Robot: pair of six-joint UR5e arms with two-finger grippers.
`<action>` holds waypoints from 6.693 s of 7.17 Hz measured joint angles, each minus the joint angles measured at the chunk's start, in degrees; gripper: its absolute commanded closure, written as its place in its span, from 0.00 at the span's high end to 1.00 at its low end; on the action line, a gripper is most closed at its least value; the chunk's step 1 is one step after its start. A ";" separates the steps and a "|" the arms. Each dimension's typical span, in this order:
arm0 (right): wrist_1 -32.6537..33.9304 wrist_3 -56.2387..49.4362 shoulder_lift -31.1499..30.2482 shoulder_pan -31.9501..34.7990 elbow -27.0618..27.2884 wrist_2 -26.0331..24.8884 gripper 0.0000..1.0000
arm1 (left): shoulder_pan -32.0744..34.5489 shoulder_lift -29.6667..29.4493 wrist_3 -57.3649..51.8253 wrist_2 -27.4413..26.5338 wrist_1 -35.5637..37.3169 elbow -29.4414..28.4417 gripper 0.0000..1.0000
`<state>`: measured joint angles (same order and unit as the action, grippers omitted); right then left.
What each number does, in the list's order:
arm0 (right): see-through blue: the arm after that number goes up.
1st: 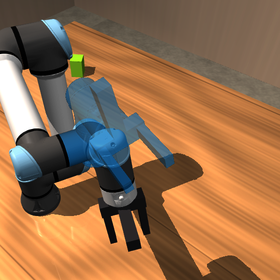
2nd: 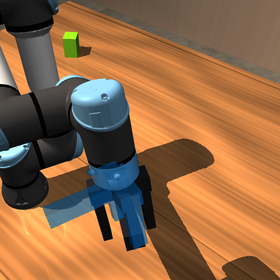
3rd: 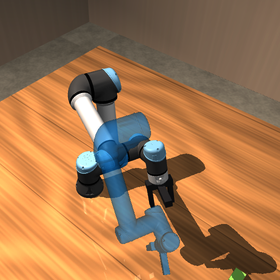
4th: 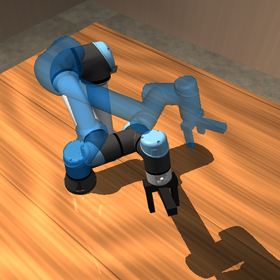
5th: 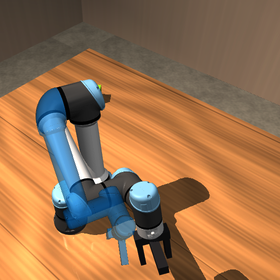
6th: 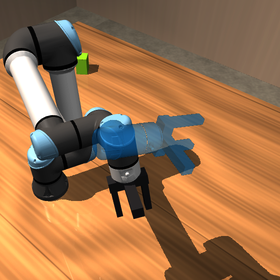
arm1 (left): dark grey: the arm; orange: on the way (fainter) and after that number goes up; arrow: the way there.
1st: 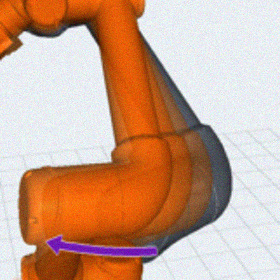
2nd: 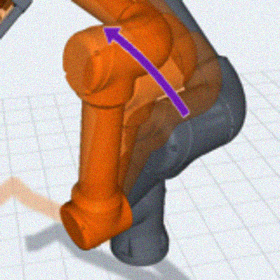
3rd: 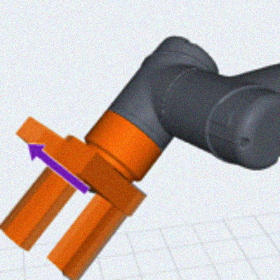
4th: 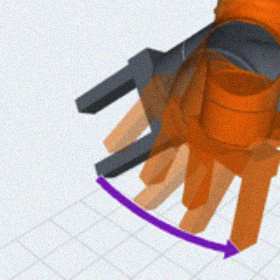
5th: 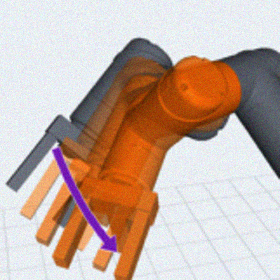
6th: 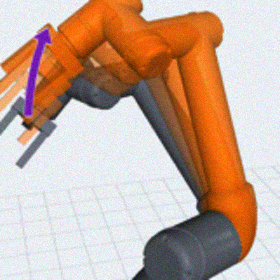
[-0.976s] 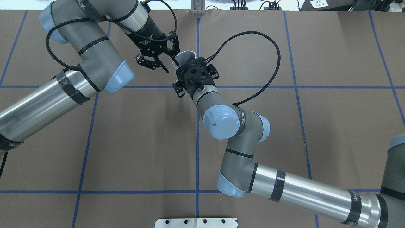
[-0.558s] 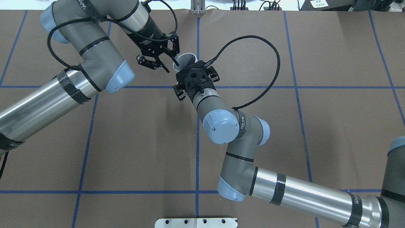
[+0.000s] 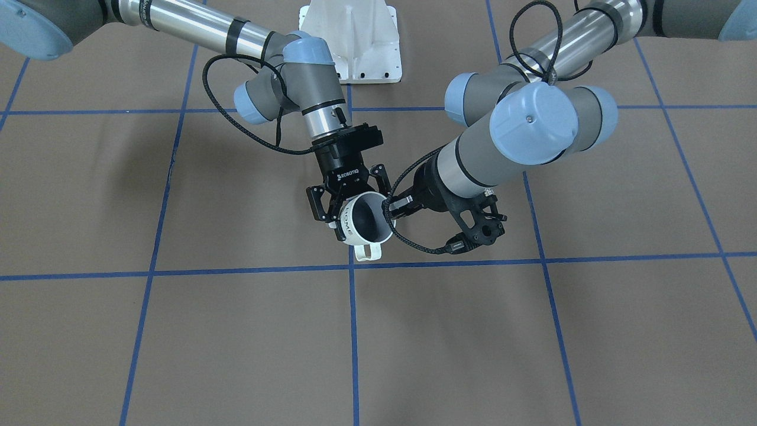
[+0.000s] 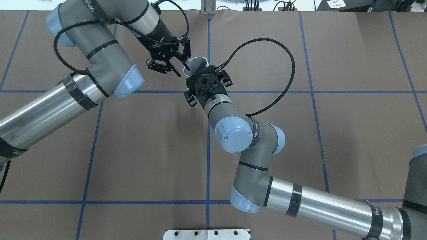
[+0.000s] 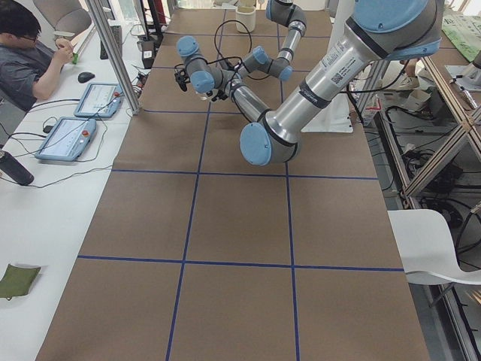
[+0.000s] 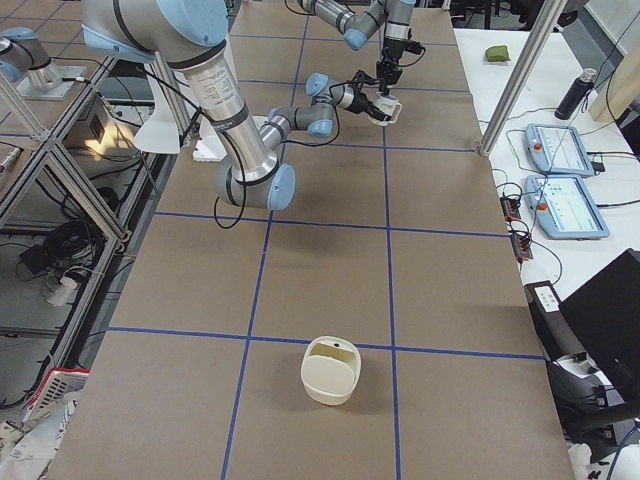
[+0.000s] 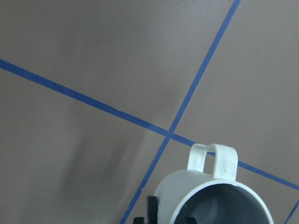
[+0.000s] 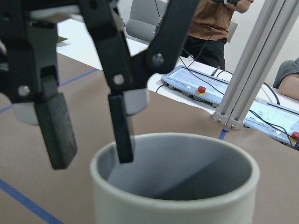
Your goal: Left arm hands cup to right arm to dump lemon
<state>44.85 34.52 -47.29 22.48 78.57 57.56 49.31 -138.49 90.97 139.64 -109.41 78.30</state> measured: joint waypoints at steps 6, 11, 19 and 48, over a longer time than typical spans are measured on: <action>0.24 -2.59 -0.03 -0.24 0.00 -0.51 0.17 | -1.36 -0.06 -0.06 -2.02 -0.03 -0.07 0.23; -0.14 -2.56 -0.60 -0.42 0.15 -0.51 0.99 | -1.61 -0.10 -0.26 -2.09 -0.04 -0.24 0.00; 0.10 -2.58 -6.45 -4.13 9.84 -3.58 0.99 | -2.17 -0.11 -0.27 -3.83 -0.09 -0.25 0.00; 59.34 -41.01 -31.42 57.64 22.03 70.84 1.00 | 9.65 45.23 -54.32 -13.84 1.90 23.18 1.00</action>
<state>104.19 -6.49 -78.71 80.12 100.60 128.40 58.95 -93.26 36.65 125.80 -107.51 101.48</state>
